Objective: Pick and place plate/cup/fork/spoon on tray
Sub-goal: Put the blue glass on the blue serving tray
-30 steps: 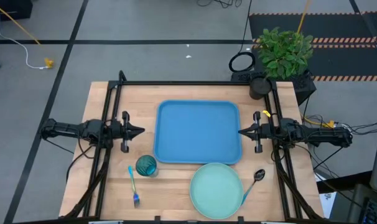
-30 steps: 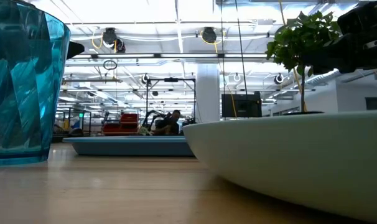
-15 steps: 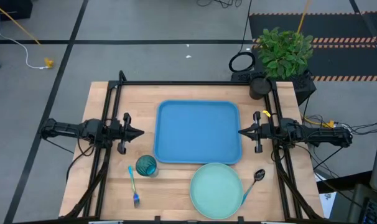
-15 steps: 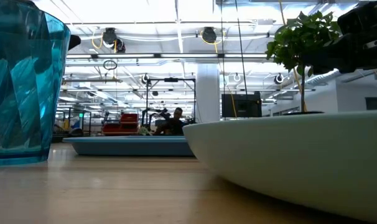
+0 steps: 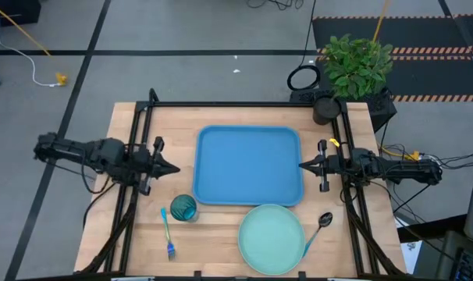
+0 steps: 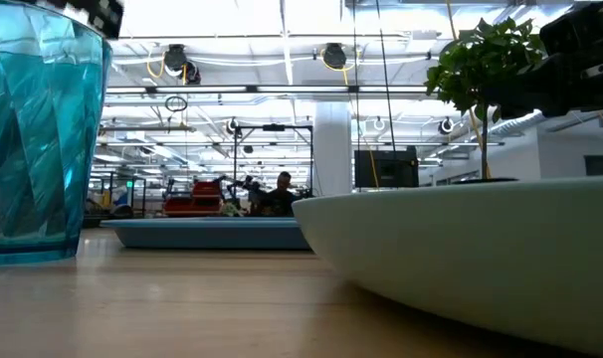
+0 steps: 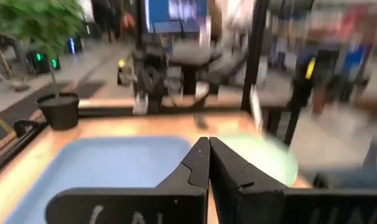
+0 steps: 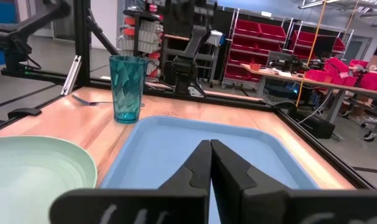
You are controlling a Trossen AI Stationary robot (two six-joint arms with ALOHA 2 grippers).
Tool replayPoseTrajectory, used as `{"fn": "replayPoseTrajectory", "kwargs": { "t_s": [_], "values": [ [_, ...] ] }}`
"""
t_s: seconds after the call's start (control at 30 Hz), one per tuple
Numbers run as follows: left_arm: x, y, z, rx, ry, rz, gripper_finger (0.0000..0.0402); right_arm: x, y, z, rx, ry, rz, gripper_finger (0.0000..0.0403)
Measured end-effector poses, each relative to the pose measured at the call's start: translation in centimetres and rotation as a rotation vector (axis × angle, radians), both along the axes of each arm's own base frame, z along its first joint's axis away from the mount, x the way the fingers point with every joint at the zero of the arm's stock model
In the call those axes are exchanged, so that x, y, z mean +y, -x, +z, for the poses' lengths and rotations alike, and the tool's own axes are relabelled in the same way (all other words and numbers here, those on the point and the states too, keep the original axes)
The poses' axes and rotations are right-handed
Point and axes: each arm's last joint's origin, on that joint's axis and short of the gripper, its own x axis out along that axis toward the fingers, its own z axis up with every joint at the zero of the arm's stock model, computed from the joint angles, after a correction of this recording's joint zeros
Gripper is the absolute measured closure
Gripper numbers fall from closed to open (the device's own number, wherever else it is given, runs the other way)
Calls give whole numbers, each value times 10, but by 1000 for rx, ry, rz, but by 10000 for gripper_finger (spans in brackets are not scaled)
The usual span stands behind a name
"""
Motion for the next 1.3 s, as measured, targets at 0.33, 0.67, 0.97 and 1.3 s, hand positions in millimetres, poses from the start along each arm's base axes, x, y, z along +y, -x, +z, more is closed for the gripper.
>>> {"fn": "replayPoseTrajectory", "kwargs": {
  "t_s": [0.33,0.67,0.97,1.3],
  "values": [
    [-38,-54,87,490,-157,-197,398,0,0,5,-58,-286,8,403],
    [-63,-62,128,733,-146,-235,381,0,0,5,-58,-413,12,403],
    [-101,-70,94,1021,-275,-222,389,-1,0,5,-64,-426,-14,403],
    [-137,-93,57,1164,-322,-187,326,-2,0,4,-68,-416,-74,403]
  ]
}}
